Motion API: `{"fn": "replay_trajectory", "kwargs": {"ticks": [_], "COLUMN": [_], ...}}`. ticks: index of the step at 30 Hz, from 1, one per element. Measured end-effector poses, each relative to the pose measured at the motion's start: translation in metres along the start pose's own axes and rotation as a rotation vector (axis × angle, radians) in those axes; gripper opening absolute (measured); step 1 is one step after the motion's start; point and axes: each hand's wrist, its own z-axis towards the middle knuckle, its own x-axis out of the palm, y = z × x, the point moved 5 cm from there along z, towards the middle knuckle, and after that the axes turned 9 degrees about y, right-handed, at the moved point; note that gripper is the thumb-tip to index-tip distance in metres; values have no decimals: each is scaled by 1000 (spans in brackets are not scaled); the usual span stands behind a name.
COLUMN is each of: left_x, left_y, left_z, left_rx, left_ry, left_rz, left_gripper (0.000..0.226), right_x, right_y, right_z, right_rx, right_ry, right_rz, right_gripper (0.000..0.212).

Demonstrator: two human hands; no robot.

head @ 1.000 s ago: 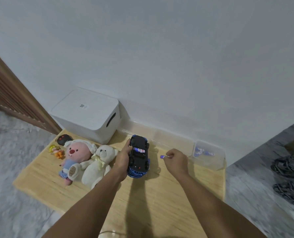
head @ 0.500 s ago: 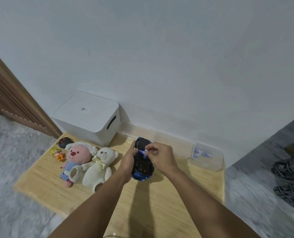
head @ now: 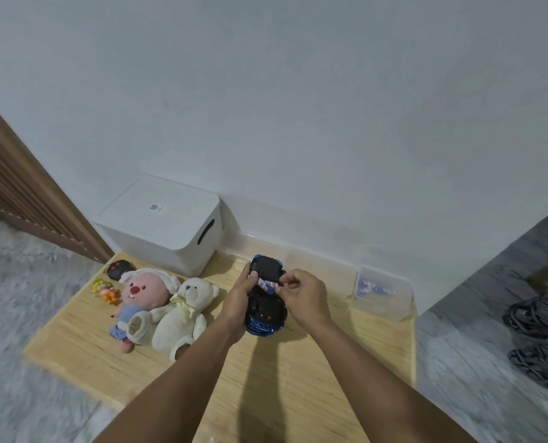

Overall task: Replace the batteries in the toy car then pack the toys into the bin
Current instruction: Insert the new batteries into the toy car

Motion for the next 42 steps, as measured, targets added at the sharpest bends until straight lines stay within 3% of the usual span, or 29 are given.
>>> {"fn": "replay_trajectory", "kwargs": {"ticks": [4, 17, 26, 42], "left_x": [3, -2, 2, -38], "left_y": [-1, 3, -2, -10], "left_z": [2, 0, -3, -9], "left_rx": [-1, -56, -87, -88], "left_ry": [24, -106, -85, -208], "left_rz": [30, 107, 137, 213], "left_gripper": [37, 43, 52, 32], "right_x": [1, 6, 6, 42], "right_y": [-7, -22, -22, -8], "right_z": [1, 2, 1, 10], "right_rx": [102, 300, 312, 295], "right_ry": [0, 37, 17, -18], "right_rz": [53, 313, 341, 244], "right_gripper": [15, 22, 23, 22]}}
